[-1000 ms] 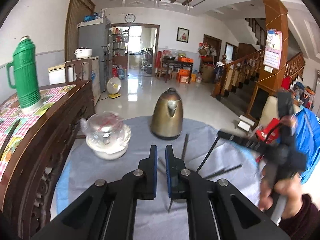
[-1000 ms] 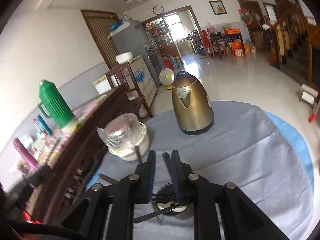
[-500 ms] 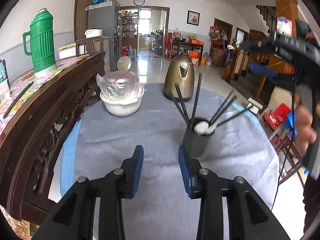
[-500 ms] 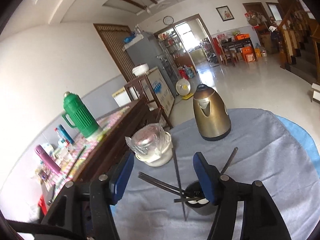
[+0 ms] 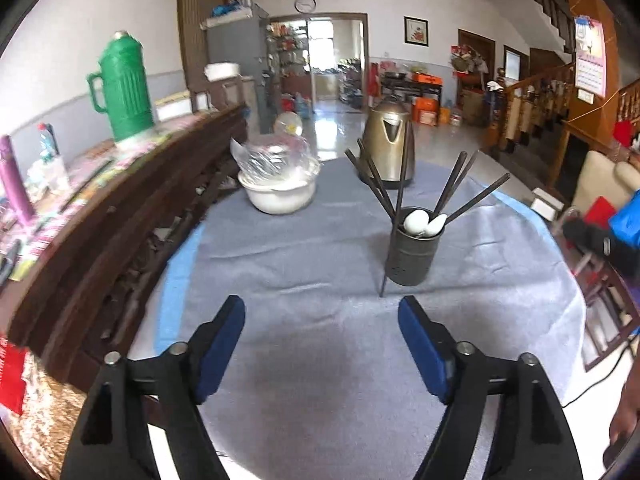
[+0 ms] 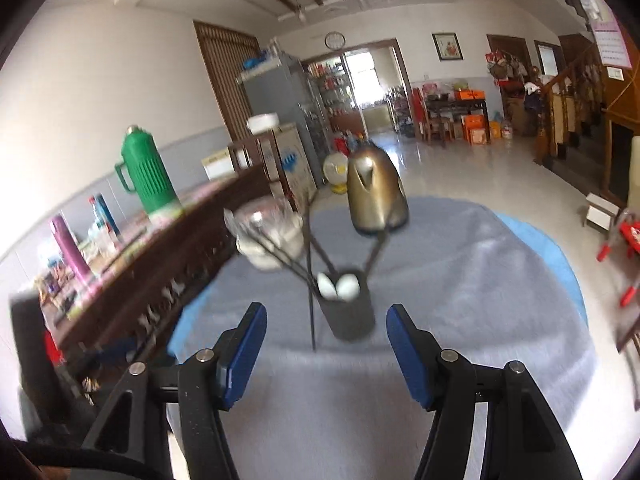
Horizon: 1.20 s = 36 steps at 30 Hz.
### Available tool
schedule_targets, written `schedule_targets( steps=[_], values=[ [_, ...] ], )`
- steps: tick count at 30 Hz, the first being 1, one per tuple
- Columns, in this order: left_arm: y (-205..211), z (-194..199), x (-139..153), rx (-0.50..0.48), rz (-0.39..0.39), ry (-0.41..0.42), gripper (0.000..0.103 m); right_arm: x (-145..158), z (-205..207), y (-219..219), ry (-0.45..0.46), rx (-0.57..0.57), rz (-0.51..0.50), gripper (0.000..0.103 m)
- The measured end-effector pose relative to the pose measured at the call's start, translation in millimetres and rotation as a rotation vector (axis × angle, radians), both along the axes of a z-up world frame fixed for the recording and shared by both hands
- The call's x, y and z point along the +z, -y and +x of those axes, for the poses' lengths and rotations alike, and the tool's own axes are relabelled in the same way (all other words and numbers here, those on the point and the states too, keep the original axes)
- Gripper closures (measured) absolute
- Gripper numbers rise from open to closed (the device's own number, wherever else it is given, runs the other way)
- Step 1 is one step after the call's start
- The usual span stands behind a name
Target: Organize utensils
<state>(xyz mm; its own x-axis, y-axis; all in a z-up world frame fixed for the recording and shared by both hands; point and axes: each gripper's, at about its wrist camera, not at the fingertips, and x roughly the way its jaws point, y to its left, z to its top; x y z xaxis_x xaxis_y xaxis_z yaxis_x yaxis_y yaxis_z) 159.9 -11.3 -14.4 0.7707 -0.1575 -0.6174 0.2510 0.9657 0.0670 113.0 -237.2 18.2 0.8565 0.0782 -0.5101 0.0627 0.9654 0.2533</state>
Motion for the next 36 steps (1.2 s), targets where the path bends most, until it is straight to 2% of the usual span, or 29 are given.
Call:
schedule_targets(
  steps=[6, 12, 22, 24, 36],
  values=[
    [12, -38, 14, 0.017, 0.076, 0.057, 0.021, -15, -38, 6, -0.033, -0.034, 0.043, 0.037],
    [8, -72, 26, 0.066, 0.109, 0.114, 0.017, -9, -75, -8, -0.016, -0.052, -0.039, 0.037],
    [-13, -118, 42, 0.141, 0.100, 0.155, 0.015, 4, -132, -29, 0.001, -0.073, -0.082, 0.037],
    [-17, -124, 44, 0.142, 0.089, 0.158, 0.012, 6, -142, -33, 0.000, -0.075, -0.073, 0.037],
    [-28, -137, 45, 0.141, 0.070, 0.171, 0.011, 13, -161, -52, 0.036, -0.108, -0.108, 0.037]
  ],
)
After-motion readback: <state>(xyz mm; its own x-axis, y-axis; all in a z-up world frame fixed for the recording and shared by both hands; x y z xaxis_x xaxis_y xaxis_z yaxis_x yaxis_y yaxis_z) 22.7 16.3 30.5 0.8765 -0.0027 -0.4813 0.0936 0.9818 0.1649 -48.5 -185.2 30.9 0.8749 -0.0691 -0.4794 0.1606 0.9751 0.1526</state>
